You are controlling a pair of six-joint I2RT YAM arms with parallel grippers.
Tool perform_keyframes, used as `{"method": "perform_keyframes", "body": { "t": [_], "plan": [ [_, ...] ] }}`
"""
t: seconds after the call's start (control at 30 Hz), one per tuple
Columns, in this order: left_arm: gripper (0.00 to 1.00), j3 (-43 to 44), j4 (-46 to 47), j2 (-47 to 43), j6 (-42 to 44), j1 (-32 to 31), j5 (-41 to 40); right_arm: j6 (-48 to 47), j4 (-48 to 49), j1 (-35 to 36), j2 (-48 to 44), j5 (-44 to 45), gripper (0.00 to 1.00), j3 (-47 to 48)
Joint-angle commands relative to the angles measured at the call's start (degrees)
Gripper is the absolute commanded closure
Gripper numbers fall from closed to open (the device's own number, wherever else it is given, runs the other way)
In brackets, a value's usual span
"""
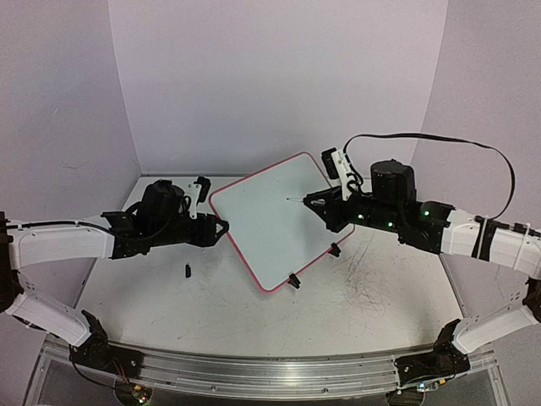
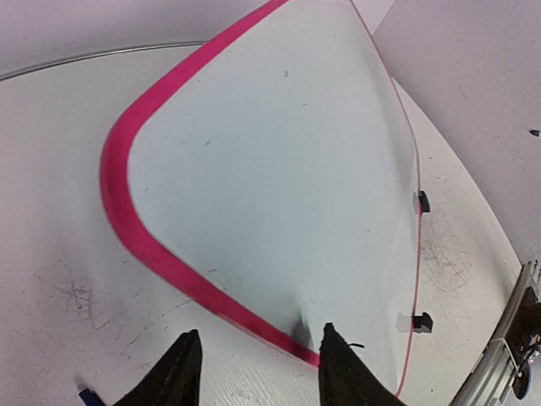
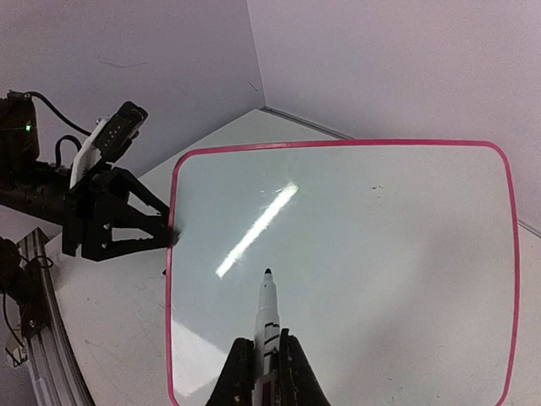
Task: Write a sentence on the whiteboard
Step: Hold the whiteboard at the center of the board.
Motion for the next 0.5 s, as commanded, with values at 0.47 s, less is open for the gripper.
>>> {"method": "perform_keyframes", "body": {
  "t": [0.47],
  "plan": [
    [0.52, -5.64, 22.27, 1.65, -0.78, -0.08, 18.84, -2.86, 4.82, -0.02, -3.61, -0.21, 1.00, 0.75]
  ]
}}
